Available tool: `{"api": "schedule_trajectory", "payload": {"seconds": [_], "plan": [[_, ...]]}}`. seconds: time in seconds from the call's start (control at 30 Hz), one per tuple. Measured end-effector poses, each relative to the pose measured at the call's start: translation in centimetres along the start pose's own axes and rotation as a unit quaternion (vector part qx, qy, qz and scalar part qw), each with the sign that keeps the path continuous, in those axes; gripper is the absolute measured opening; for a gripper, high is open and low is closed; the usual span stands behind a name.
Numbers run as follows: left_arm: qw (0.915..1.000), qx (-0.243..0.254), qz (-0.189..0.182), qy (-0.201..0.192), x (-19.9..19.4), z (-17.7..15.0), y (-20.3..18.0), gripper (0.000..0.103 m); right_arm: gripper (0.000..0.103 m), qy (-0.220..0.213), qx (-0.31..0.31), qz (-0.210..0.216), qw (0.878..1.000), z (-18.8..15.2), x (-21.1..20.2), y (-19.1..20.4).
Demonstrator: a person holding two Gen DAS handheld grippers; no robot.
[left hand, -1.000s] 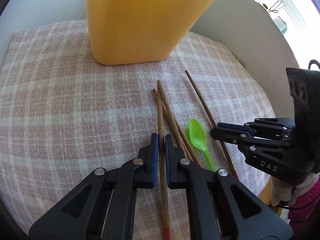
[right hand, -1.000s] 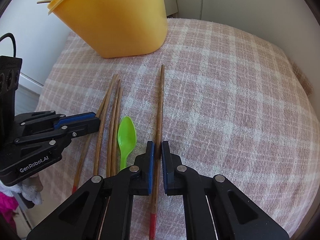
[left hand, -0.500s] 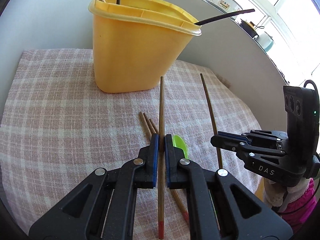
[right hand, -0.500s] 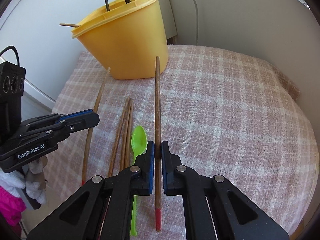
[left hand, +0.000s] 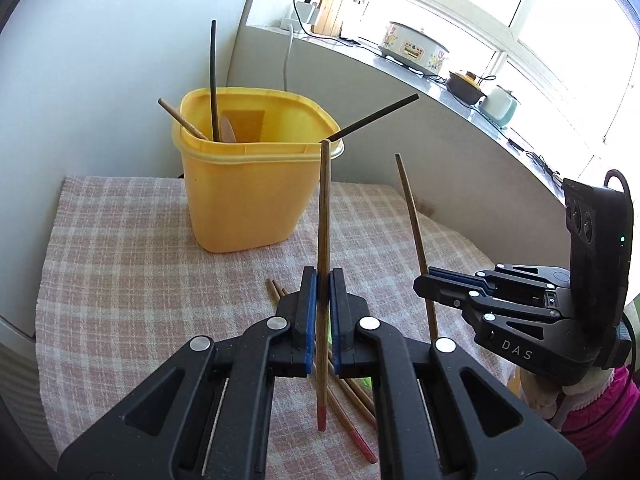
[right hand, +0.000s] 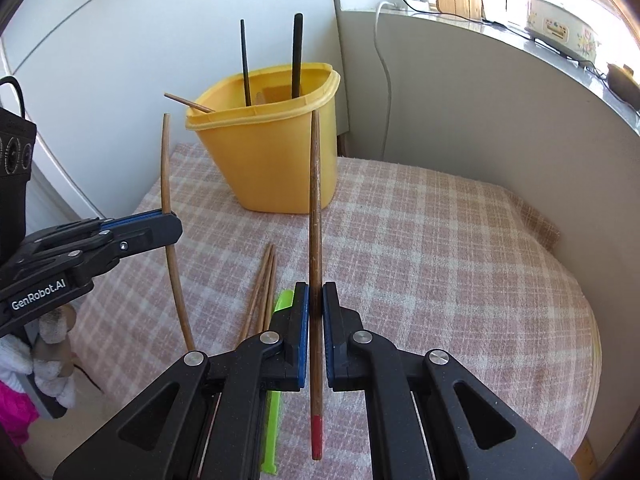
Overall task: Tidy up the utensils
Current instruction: 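Lift both wooden chopsticks upright and carry them over the yellow bin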
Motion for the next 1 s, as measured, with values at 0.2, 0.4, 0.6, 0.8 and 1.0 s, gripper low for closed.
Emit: {"api": "schedule_trajectory", "payload": {"seconds": [0.2,0.4,0.6,0.8,1.0], "plan": [[0.9997,0.001,-0.002,-0.023,-1.4,0.5,-0.5,0.004,0.005,-0.038,-0.019,-0.022,0.999,0.9,-1.6,2.1],[0.9989,0.01,-0.002,-0.046,-2.8,1.2,-1.0,0.004,0.005,-0.056,-0.024,-0.019,0.998,2.2,-2.0,3.4],[0.9973,0.012,-0.008,-0.072,-4.4,2.5,-0.9,0.004,0.005,-0.08,-0.025,-0.005,0.996,3.4,-2.2,4.0],[0.9949,0.01,-0.015,-0.099,-6.0,4.5,-0.8,0.004,0.005,-0.109,-0.021,0.013,0.994,5.2,-3.5,4.5],[0.992,0.007,-0.016,-0.125,-7.2,6.7,-0.3,0.004,0.005,-0.132,-0.015,0.024,0.991,7.5,-4.1,4.7]]}}
Point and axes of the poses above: each gripper's, at about its wrist camera, not at the fingertips, and x roughly the way its jaws point, y to its left, z to its top, the point moved 2 cm from there along x, roughly the way its jaws point, and after that the axes turned 6 degrees about y, right-handed, at the moved point
